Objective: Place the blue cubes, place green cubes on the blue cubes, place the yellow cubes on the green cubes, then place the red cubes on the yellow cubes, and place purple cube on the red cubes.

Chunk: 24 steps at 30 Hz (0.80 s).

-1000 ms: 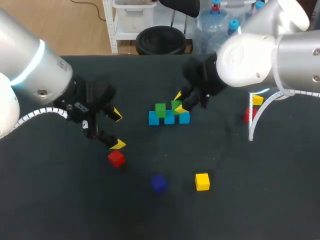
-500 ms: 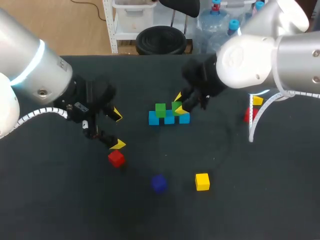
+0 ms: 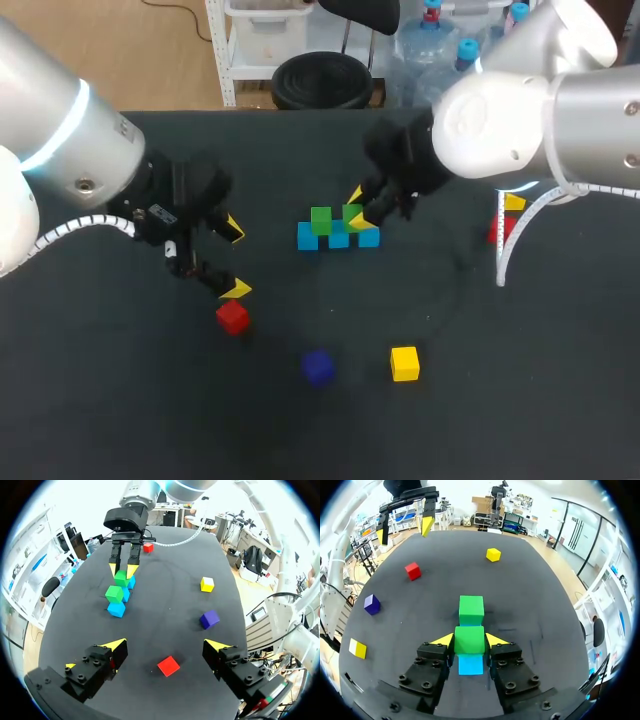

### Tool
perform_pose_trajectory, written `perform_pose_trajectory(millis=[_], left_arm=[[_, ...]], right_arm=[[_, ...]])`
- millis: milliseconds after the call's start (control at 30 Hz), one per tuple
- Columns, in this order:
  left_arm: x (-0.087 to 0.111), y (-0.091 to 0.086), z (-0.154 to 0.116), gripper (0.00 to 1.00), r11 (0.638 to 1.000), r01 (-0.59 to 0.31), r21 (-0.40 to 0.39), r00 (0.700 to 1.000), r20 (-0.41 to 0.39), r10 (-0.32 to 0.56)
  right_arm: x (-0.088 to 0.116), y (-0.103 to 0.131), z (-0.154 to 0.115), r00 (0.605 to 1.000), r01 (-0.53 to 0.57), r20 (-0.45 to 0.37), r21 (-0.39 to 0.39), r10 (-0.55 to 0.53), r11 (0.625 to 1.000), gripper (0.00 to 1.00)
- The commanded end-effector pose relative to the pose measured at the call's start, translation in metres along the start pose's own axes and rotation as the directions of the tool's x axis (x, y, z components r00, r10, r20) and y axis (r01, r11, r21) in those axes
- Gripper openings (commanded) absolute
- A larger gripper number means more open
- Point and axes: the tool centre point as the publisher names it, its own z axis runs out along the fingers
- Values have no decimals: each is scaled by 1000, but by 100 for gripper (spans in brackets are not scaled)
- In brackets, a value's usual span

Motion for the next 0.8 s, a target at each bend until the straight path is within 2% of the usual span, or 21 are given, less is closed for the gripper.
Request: perform_pose_trajectory(millis=[33,800], left_arm=[[1,1,0,100,1000,-4,3,1000,5,4],[1,1,0,100,1000,-4,3,1000,5,4]], right_arm=[[2,-1,0,1000,-2,1,1,2,1000,0],[1,-3,1,1000,-6,4,-1,6,1000,0]])
